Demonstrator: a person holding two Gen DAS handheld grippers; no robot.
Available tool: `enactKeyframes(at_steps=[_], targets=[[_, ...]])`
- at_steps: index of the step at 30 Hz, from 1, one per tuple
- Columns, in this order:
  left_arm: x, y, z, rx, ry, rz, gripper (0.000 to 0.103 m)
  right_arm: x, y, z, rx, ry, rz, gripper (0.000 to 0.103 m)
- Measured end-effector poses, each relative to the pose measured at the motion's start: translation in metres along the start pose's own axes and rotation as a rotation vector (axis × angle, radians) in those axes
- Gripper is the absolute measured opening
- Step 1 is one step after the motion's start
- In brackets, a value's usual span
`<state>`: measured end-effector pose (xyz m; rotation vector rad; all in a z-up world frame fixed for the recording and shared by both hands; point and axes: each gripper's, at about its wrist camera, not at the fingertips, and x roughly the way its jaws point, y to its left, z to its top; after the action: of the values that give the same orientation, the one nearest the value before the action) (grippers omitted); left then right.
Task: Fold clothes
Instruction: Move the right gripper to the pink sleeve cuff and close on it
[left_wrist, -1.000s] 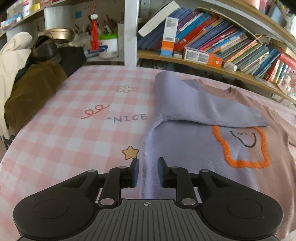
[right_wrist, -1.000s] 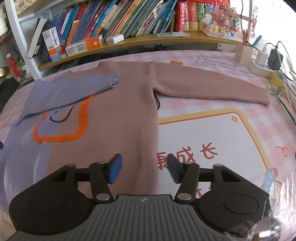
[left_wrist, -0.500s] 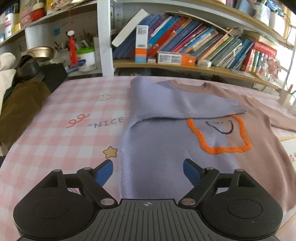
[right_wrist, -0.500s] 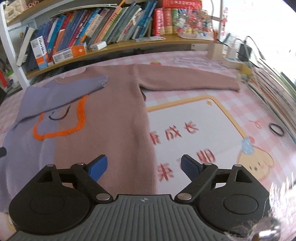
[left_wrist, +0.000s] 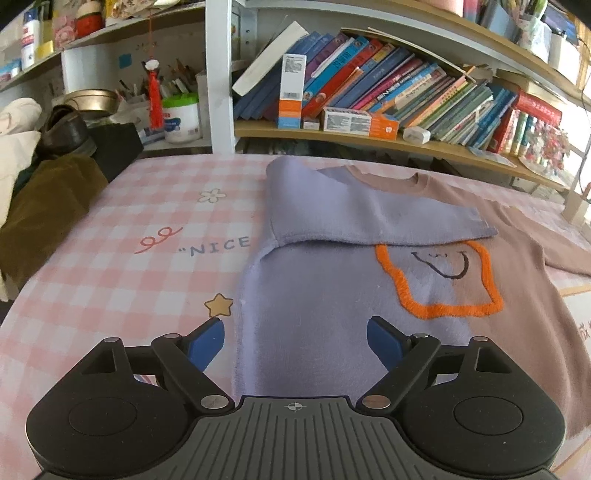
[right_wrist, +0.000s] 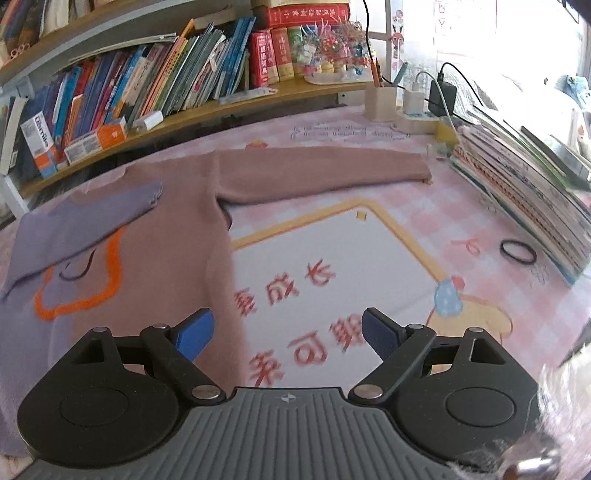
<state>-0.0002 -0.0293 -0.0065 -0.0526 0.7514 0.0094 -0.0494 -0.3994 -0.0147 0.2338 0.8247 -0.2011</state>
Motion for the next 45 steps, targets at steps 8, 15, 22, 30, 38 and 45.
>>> enactKeyframes(at_steps=[8,15,22,30,38,45], targets=[[-0.009,-0.051,-0.005,-0.043,-0.005,0.114,0.088,0.03,-0.042,0.037,-0.021,-0.007,0.071,0.087],[-0.024,-0.117,-0.022,0.014,0.01,0.156,0.088,0.063,-0.095,0.068,-0.04,0.005,0.127,0.087],[-0.039,-0.172,-0.036,0.065,0.021,0.166,0.094,0.084,-0.145,0.087,-0.033,0.017,0.133,0.087],[-0.05,-0.202,-0.043,0.078,0.025,0.112,0.095,0.101,-0.181,0.098,-0.026,0.003,0.151,0.087],[-0.054,-0.209,-0.046,0.069,0.036,0.137,0.095,0.128,-0.196,0.111,-0.005,0.038,0.183,0.074],[-0.061,-0.204,-0.047,0.055,0.041,0.179,0.095,0.149,-0.196,0.127,0.079,0.055,0.26,0.056]])
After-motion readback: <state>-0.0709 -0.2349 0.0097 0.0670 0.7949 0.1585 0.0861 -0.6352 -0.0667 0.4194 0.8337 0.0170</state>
